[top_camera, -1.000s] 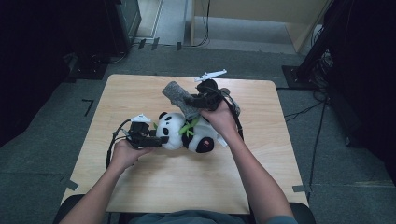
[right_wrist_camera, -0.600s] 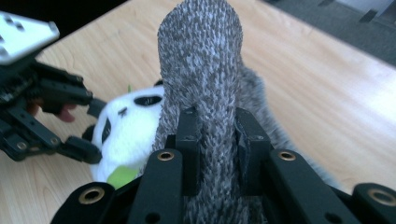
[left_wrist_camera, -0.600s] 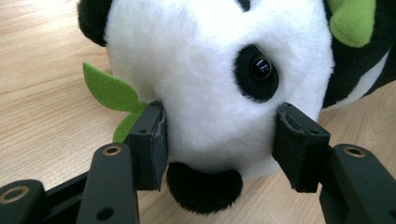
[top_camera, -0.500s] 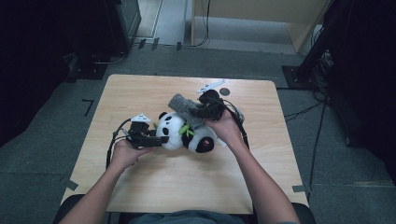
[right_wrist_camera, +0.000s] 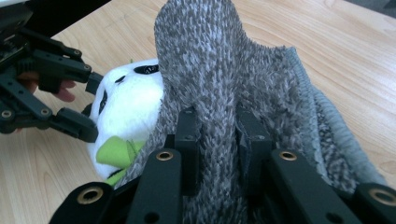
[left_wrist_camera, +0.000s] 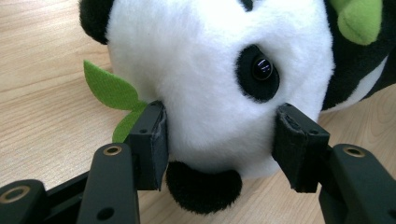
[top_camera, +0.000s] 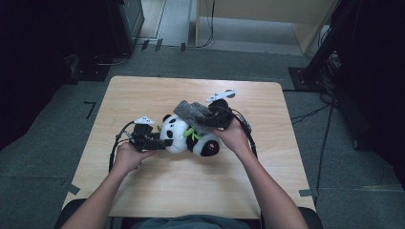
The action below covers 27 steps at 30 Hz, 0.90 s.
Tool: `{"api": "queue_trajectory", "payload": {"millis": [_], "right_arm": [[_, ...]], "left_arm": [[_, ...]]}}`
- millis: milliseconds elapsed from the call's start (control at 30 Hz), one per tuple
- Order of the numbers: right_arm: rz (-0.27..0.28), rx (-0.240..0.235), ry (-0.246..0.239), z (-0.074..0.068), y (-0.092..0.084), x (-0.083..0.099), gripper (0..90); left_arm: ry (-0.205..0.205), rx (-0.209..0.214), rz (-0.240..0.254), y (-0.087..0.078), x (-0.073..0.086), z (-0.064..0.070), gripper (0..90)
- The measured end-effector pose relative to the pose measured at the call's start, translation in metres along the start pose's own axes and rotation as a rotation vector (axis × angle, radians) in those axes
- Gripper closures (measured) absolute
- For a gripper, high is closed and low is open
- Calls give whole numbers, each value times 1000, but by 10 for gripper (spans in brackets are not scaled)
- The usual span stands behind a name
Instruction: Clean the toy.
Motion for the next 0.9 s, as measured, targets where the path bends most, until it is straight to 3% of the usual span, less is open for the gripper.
{"api": "queue_trajectory", "payload": {"millis": [633, 900], "right_arm": [[-2, -11, -24, 6, -24, 28, 724], [3, -21, -8, 13, -30, 45, 716]], "left_arm": [[-5, 2, -3, 0, 0, 0, 416], [-8, 2, -4, 0, 0, 0, 408]]}}
Point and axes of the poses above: each handheld gripper's, and its own axes: y roughly forward along the jaws, x roughly out of its underside, z roughly to its right, the point moved 9 cm from there along y, roughly forward along the jaws, and after that the axes turned 8 degrees about x, right-handed, at the moved point
